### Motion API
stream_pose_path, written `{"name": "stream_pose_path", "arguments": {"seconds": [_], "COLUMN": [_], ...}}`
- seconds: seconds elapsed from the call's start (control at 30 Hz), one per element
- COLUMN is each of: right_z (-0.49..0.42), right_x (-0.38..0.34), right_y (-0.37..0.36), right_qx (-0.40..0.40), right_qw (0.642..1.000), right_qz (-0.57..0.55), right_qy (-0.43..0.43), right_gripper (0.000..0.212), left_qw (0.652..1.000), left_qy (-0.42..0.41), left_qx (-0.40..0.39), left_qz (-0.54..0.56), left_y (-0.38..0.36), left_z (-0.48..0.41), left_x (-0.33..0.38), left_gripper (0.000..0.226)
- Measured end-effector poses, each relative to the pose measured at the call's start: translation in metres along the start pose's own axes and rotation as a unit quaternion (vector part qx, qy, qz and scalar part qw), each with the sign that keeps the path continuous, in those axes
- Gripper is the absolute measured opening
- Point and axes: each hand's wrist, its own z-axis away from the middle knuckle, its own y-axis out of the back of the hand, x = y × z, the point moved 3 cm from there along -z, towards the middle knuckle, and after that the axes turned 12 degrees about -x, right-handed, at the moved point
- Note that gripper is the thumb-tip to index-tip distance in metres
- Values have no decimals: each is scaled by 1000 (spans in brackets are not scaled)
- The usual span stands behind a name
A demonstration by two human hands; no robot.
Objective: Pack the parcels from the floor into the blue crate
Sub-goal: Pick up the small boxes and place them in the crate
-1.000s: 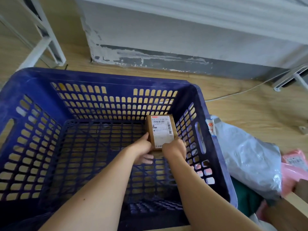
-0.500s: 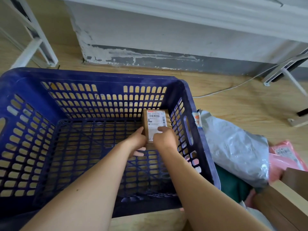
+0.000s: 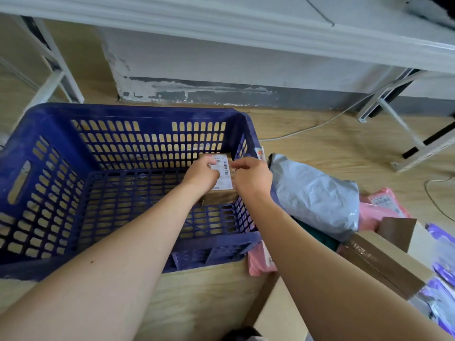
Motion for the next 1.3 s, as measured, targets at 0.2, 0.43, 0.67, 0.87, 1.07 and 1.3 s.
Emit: {"name": "stream_pose_path", "arguments": {"seconds": [0.2, 0.43, 0.67, 0.87, 1.07, 1.3], "right_z": [39, 73, 85, 105, 111, 122], "right_x": [6, 43, 86, 172, 203, 239], "right_y": [44, 90, 119, 104, 82, 78], "right_qx": [43, 78, 72, 6, -48, -110], "right_qw": [999, 997, 995, 989, 979, 943], "right_qz": [7, 10, 5, 50, 93, 160], "right_qy": [19, -19, -64, -137, -177, -272], "right_gripper": [38, 35, 33, 22, 26, 31], "left_qw": [997, 971, 891, 771, 836, 895], "left_qy": [-73, -186, -337, -447, -286, -87], "left_qx": [19, 30, 15, -25, -124, -201], "left_qz": [-30, -146, -304, -452, -452, -388], "left_y": [-23, -66, -125, -182, -190, -219], "left_z": [48, 103, 138, 122, 111, 96], "left_x": [26, 45, 37, -3, -25, -72], "left_gripper": [37, 37, 36, 28, 32, 52]}}
